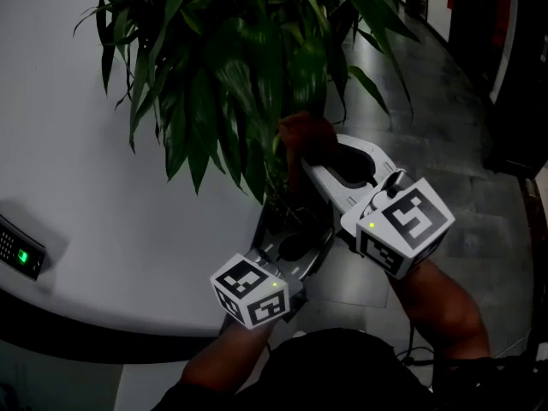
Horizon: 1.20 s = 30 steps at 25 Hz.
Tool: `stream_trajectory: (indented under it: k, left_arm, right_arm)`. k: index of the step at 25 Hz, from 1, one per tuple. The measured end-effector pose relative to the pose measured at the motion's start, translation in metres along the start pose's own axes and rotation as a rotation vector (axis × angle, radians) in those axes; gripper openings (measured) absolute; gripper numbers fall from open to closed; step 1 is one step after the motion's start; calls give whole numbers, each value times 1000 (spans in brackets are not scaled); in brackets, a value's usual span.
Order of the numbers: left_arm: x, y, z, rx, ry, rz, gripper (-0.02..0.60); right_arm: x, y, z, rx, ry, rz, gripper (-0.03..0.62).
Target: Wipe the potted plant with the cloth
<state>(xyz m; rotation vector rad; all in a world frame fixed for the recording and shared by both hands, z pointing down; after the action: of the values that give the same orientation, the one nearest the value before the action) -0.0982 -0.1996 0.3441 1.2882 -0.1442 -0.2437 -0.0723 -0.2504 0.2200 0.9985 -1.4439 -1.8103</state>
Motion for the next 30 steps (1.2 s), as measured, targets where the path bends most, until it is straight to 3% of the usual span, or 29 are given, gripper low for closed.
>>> stream_trajectory:
  k: [7,20,26,30]
  left_arm:
    - [-2,1,5,-10,-14,0,17]
    - [-7,0,11,18,-45,9,17]
    - [-11,1,14,115,-101,36,17]
    - [-13,0,17,124,-116,33,17]
  right_arm:
    - [-8,15,4,0,-5,27,71]
    - [-25,46,12,110,-16,87,71]
    - [-34,57,20,134,-33,109,71]
    - [-40,60,26,111,-53,128,71]
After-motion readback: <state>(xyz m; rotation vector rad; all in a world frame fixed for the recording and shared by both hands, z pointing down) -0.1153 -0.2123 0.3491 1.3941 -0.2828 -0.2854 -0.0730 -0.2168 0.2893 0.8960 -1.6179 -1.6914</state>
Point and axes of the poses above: the fingertips, and each gripper's own axes: x forward along the fingers, z to its left, y out of its underside, the point moved 3 cm from there along -x, backward along the fingers, and after that the axes turned 3 degrees about y, right-handed, at the moved point
